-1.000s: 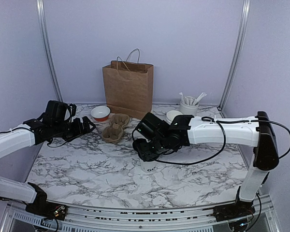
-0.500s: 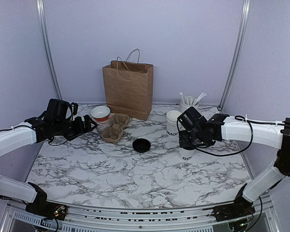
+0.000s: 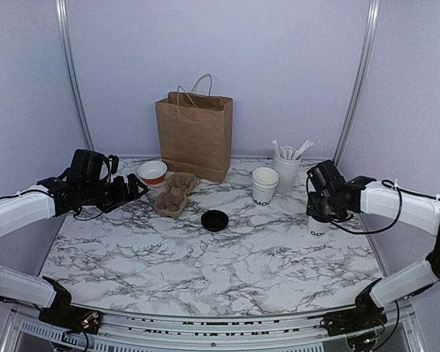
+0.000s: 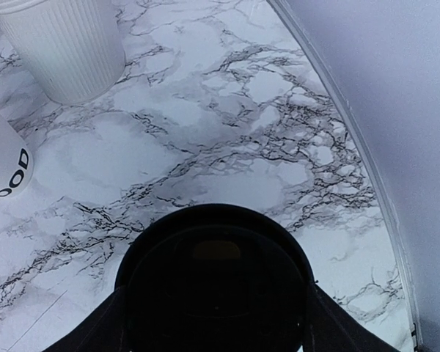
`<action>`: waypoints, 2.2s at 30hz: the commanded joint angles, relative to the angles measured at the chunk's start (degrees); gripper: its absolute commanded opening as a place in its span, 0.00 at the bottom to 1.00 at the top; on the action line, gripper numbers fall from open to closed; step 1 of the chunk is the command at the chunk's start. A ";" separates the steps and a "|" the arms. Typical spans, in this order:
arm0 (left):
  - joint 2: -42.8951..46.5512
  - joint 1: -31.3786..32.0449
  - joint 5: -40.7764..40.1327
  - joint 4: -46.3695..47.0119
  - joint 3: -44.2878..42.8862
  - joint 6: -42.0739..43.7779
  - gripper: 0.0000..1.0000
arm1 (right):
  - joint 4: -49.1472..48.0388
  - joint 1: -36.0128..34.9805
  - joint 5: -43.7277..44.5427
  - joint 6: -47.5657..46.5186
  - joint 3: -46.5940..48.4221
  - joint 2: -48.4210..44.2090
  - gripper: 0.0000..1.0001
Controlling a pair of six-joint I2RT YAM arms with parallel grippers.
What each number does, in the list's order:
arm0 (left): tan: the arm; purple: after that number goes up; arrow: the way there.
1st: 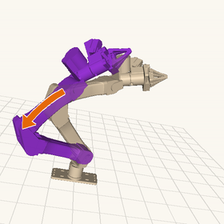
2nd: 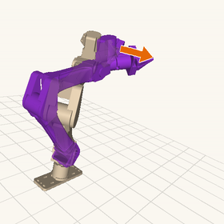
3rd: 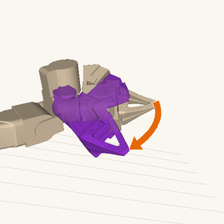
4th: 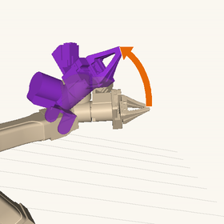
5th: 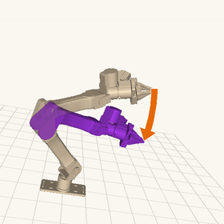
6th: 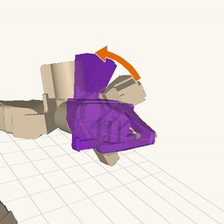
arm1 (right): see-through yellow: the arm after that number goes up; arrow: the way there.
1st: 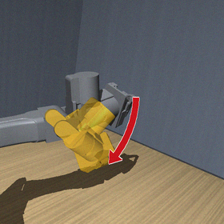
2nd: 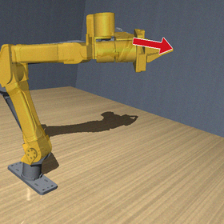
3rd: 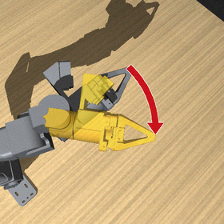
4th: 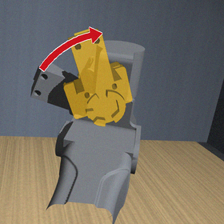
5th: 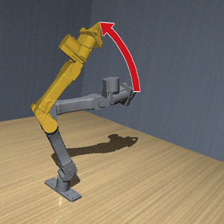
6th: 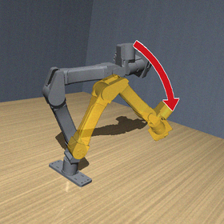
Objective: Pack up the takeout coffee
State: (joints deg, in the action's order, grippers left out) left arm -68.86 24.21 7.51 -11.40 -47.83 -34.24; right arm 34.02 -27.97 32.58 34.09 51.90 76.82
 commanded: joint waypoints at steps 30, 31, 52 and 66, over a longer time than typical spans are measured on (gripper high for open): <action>-0.33 -0.30 1.38 1.17 -1.91 0.89 0.99 | 3.90 1.53 0.16 0.85 1.64 -2.54 0.91; -0.37 -0.33 1.41 1.14 -1.99 0.90 0.99 | 4.08 1.58 0.20 0.96 1.58 -2.67 0.91; -0.92 -0.30 3.31 1.62 -3.13 0.68 0.99 | 5.67 1.71 -2.02 -0.58 5.04 -4.16 0.91; -0.52 0.92 5.87 3.80 -5.60 -3.80 0.99 | 2.42 0.92 -8.72 -6.15 9.18 -7.03 0.92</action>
State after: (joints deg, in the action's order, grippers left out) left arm -69.45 24.47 11.92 -10.33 -51.09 -35.90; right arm 38.52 -26.72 26.59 30.35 58.08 71.31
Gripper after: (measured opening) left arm 0.993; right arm 0.916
